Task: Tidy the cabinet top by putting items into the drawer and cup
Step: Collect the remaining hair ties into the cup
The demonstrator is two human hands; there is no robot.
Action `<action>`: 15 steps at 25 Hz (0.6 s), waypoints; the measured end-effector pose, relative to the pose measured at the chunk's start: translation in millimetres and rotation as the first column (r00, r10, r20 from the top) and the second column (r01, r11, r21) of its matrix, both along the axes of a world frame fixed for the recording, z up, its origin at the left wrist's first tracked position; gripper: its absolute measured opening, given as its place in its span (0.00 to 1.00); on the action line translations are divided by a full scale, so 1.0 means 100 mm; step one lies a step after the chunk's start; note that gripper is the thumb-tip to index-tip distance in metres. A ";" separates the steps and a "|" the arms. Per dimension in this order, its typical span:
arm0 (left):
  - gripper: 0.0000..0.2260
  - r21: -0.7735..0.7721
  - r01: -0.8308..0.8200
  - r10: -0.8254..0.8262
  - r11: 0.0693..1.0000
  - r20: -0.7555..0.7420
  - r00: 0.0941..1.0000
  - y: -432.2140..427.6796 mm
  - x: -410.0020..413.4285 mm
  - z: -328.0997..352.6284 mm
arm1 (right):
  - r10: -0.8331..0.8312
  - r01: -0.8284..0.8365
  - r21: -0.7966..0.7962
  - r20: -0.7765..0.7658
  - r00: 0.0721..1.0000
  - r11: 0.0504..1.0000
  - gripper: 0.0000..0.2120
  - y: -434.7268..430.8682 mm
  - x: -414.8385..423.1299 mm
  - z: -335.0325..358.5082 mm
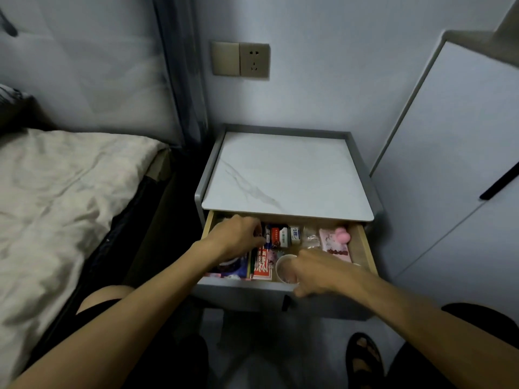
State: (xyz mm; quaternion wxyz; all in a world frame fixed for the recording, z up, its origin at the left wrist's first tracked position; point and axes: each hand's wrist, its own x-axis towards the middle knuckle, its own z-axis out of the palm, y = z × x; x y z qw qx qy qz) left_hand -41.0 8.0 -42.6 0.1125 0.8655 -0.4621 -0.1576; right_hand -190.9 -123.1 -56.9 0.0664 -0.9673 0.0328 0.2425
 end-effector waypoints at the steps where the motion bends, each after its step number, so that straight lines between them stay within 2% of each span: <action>1: 0.14 0.002 -0.008 0.008 1.000 0.019 1.000 -0.01 0.02 0.00 | -0.012 0.012 -0.002 0.033 0.999 1.000 0.08 -0.05 0.05 -0.02; 8: 0.09 0.005 -0.019 0.018 1.000 0.037 0.999 -0.07 0.17 -0.03 | -0.027 0.047 -0.077 0.252 0.967 0.996 0.12 -0.49 0.36 -0.20; 10: 0.09 0.017 -0.027 0.027 0.999 0.035 0.999 -0.08 0.23 -0.06 | -0.036 0.057 -0.065 0.283 0.958 0.996 0.16 -0.59 0.45 -0.24; 15: 0.11 0.059 -0.046 0.043 0.997 0.047 0.998 -0.15 0.36 -0.05 | -0.053 0.097 -0.121 0.323 0.945 0.988 0.16 -0.78 0.63 -0.18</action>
